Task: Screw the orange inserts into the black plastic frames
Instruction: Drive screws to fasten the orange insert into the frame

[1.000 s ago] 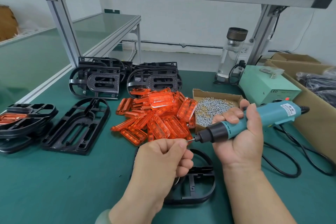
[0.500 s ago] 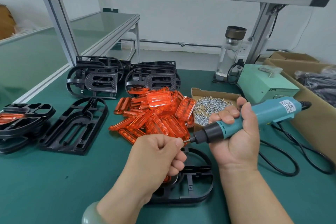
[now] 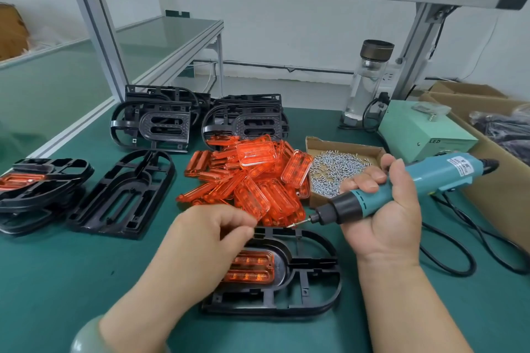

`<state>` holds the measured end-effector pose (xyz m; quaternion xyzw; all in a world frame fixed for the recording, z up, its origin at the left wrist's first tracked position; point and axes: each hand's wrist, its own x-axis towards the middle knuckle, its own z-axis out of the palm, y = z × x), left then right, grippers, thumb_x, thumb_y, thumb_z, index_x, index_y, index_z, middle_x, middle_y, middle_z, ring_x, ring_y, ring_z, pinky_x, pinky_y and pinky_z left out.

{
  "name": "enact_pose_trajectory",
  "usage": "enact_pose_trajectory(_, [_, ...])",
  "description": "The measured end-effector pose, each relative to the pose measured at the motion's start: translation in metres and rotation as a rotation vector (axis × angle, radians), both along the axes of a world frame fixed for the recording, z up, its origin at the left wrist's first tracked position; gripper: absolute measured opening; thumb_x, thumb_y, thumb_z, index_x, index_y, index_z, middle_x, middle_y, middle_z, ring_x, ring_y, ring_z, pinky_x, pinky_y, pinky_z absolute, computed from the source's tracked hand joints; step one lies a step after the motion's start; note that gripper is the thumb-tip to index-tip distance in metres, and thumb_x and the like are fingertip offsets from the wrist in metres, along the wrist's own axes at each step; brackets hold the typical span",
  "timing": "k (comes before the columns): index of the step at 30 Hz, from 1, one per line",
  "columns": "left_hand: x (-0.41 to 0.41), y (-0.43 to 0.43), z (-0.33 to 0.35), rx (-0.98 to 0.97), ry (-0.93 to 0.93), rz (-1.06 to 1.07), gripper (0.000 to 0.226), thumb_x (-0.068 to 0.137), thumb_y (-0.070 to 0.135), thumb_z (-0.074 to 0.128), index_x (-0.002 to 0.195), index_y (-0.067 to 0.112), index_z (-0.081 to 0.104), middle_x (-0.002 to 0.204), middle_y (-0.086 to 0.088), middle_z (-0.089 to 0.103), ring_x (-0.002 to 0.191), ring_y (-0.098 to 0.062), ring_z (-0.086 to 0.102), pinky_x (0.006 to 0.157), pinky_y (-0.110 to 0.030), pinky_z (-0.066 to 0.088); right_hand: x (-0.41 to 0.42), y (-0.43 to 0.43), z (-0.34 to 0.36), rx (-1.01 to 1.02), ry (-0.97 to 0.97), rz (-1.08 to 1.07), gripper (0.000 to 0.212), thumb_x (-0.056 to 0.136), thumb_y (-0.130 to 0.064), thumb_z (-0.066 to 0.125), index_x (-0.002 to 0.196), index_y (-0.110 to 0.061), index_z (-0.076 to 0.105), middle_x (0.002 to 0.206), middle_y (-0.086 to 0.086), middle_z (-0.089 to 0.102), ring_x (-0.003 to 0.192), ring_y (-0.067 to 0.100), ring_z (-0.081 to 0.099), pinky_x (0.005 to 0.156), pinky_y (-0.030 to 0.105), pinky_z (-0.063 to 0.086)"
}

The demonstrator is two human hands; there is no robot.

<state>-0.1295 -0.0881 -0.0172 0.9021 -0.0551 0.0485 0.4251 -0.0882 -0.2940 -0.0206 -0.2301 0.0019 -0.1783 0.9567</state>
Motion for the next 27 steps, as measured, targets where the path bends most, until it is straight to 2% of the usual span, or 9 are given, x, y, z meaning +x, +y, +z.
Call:
enact_pose_trajectory(2, [-0.002, 0.008, -0.007, 0.217, 0.013, -0.086, 0.022, 0.081, 0.035, 0.069, 0.066, 0.050, 0.062, 0.082, 0.023, 0.061, 0.081, 0.006, 0.057, 0.068, -0.009, 0.040, 0.000, -0.001, 0.000, -0.020, 0.029, -0.006, 0.014, 0.081, -0.027, 0.058, 0.092, -0.021, 0.052, 0.061, -0.011, 0.046, 0.046, 0.001, 0.043, 0.056, 0.017, 0.044])
enact_pose_trajectory(5, [-0.006, 0.007, -0.016, 0.364, 0.022, -0.189, 0.009, 0.082, 0.038, 0.067, 0.087, 0.045, 0.070, 0.090, 0.019, 0.053, 0.085, 0.001, 0.053, 0.080, -0.016, 0.042, 0.000, 0.000, 0.000, -0.067, 0.053, 0.005, 0.016, 0.080, -0.028, 0.059, 0.093, -0.022, 0.053, 0.061, -0.011, 0.047, 0.046, 0.001, 0.043, 0.056, 0.018, 0.042])
enact_pose_trajectory(10, [-0.005, 0.004, -0.022, 0.369, -0.037, -0.225, 0.015, 0.086, 0.037, 0.063, 0.098, 0.040, 0.071, 0.090, 0.015, 0.052, 0.092, -0.003, 0.046, 0.082, -0.019, 0.038, -0.001, 0.006, 0.000, -0.183, 0.061, 0.005, 0.006, 0.087, -0.024, 0.056, 0.091, -0.020, 0.054, 0.059, -0.009, 0.046, 0.045, 0.003, 0.043, 0.053, 0.019, 0.043])
enact_pose_trajectory(15, [-0.005, 0.000, -0.023, 0.377, -0.003, -0.264, 0.017, 0.088, 0.037, 0.060, 0.102, 0.040, 0.070, 0.086, 0.014, 0.048, 0.083, -0.002, 0.046, 0.074, -0.017, 0.037, -0.004, 0.012, -0.002, -0.274, 0.005, 0.083, 0.013, 0.083, -0.023, 0.058, 0.094, -0.019, 0.053, 0.059, -0.008, 0.047, 0.045, 0.005, 0.044, 0.053, 0.019, 0.043])
enact_pose_trajectory(22, [-0.008, -0.002, -0.027, 0.385, -0.040, -0.243, 0.020, 0.091, 0.037, 0.056, 0.108, 0.039, 0.068, 0.090, 0.013, 0.046, 0.090, -0.005, 0.046, 0.075, -0.017, 0.036, -0.007, 0.016, -0.002, -0.415, -0.032, 0.098, 0.012, 0.084, -0.017, 0.057, 0.095, -0.015, 0.054, 0.060, -0.004, 0.047, 0.046, 0.008, 0.044, 0.052, 0.022, 0.039])
enact_pose_trajectory(27, [-0.010, -0.002, -0.030, 0.383, -0.059, -0.237, 0.021, 0.091, 0.037, 0.056, 0.108, 0.039, 0.067, 0.091, 0.013, 0.046, 0.094, -0.006, 0.047, 0.075, -0.016, 0.032, -0.007, 0.018, -0.001, -0.422, -0.041, 0.109, 0.013, 0.083, -0.017, 0.056, 0.095, -0.015, 0.054, 0.059, -0.005, 0.046, 0.045, 0.008, 0.043, 0.052, 0.021, 0.039])
